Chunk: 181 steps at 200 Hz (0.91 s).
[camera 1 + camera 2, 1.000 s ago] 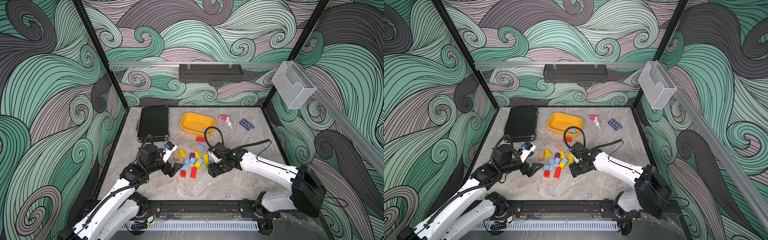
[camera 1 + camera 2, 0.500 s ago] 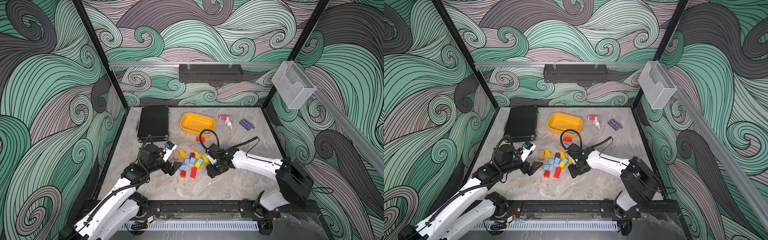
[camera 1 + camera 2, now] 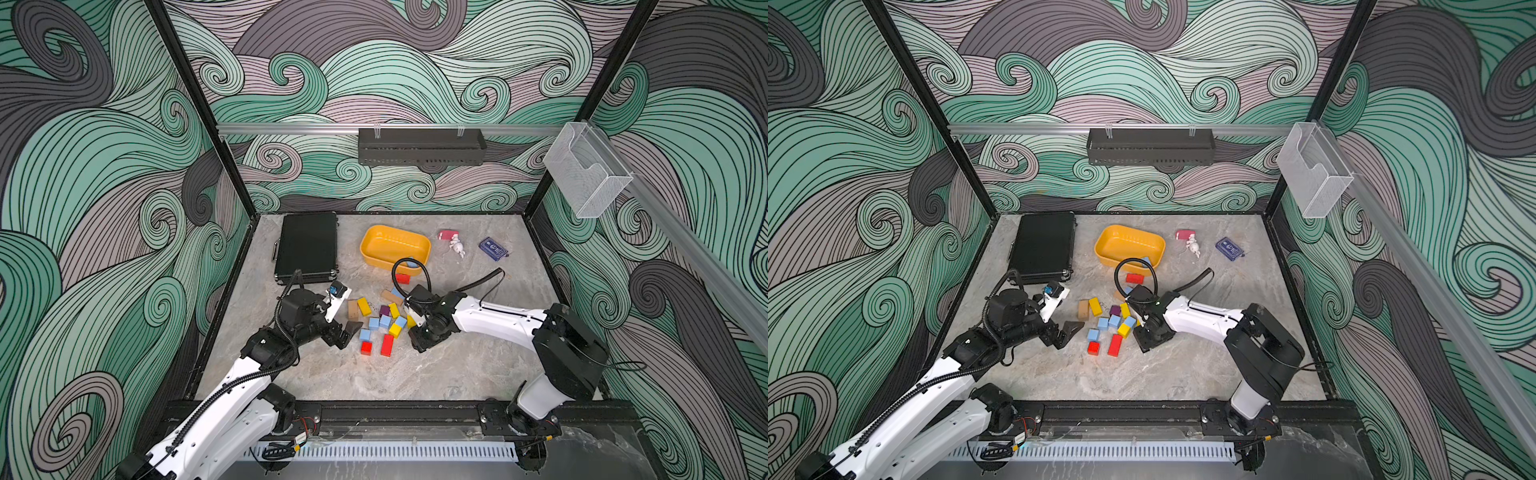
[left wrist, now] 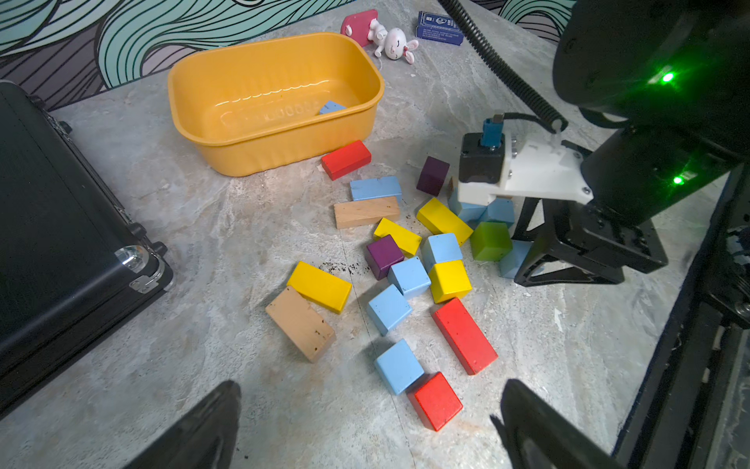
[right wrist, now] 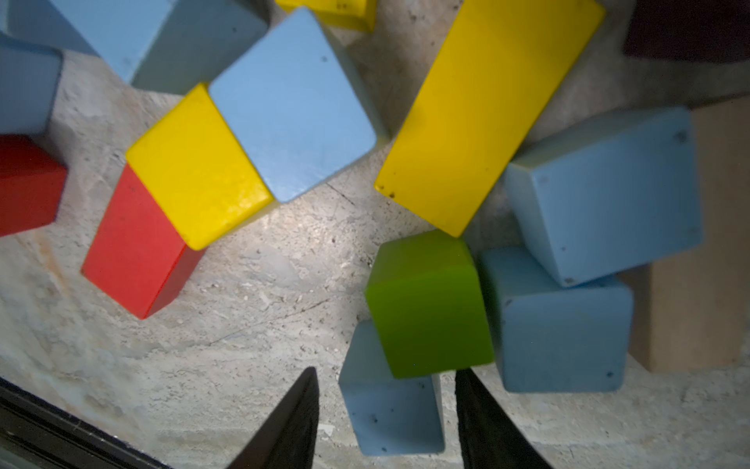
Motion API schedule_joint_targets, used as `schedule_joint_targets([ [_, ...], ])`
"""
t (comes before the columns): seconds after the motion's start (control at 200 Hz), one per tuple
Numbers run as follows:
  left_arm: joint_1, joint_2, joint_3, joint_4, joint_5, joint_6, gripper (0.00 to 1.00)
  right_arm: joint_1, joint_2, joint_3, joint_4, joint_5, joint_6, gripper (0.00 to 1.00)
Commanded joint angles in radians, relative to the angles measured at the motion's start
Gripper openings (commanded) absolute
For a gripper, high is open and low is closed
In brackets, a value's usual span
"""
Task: Pick out the blue building blocks
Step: Pick up the building block from the center of the board.
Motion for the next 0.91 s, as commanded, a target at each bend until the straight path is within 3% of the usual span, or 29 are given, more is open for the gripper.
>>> schedule_joint_targets([
  [0.0, -0.003, -0.012, 0.006, 0.008, -0.021, 0.009, 0.99, 0.005, 0.020, 0.021, -0.015, 0.023, -0.010, 0.51],
  [0.575, -0.004, -0.009, 0.054, -0.029, -0.048, 0.008, 0.99, 0.012, -0.009, 0.017, -0.050, 0.062, -0.010, 0.34],
  [0.736, -0.003, -0.017, 0.073, -0.026, -0.050, 0.000, 0.99, 0.015, -0.040, 0.015, -0.060, 0.053, 0.003, 0.22],
  [0.901, -0.003, -0.019, 0.111, -0.047, -0.075, -0.036, 0.99, 0.017, -0.100, 0.007, -0.053, -0.032, 0.045, 0.01],
])
